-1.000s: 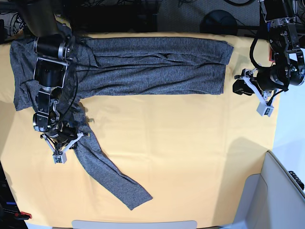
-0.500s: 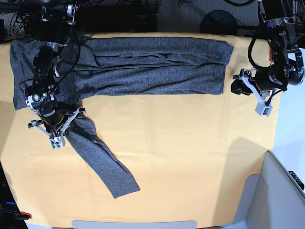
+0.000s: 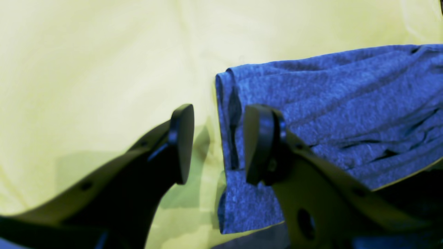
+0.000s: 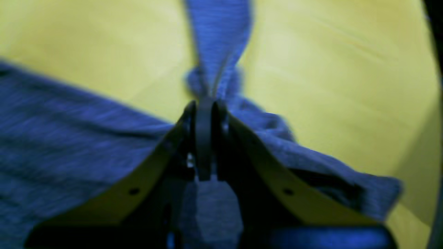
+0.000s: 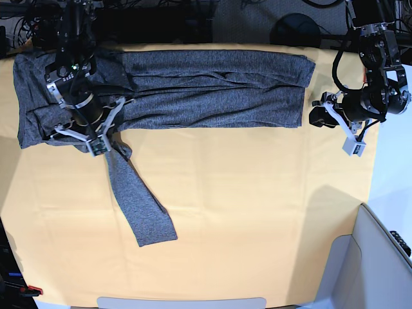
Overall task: Fold the T-shirt properly
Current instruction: 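Lay the held sleeve across the folded body with the right gripper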
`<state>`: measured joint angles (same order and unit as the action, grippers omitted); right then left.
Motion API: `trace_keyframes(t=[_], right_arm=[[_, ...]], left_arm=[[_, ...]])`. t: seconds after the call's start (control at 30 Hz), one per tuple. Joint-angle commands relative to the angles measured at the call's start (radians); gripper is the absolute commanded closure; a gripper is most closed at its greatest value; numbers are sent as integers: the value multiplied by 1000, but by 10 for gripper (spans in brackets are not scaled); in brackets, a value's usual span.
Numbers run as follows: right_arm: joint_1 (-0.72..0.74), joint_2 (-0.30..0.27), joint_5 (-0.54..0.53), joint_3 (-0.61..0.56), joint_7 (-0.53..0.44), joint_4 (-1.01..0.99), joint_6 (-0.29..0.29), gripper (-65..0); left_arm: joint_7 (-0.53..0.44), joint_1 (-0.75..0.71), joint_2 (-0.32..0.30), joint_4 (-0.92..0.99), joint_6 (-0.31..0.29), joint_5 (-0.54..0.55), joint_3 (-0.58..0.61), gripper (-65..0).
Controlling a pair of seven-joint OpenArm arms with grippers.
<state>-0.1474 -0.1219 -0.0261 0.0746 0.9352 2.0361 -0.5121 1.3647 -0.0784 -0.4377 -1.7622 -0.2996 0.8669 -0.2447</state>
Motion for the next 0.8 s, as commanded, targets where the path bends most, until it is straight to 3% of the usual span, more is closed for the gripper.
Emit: trace_keyframes(t=[0.0, 0.27, 0.67, 0.77], right_arm=[[-4, -6, -2, -22, -23, 18, 3, -2], [-64, -6, -2, -184, -25, 19, 5, -2], [-162, -9, -2, -206, -26, 22, 3, -2], [-174, -38, -2, -246, -28, 24, 3, -2]], left_arm=[[-3, 10, -14, -15, -2, 10, -5, -220], [-3, -4, -14, -15, -2, 10, -9, -220], [-3, -4, -14, -15, -2, 10, -5, -220], [-3, -4, -13, -15, -2, 10, -5, -220]])
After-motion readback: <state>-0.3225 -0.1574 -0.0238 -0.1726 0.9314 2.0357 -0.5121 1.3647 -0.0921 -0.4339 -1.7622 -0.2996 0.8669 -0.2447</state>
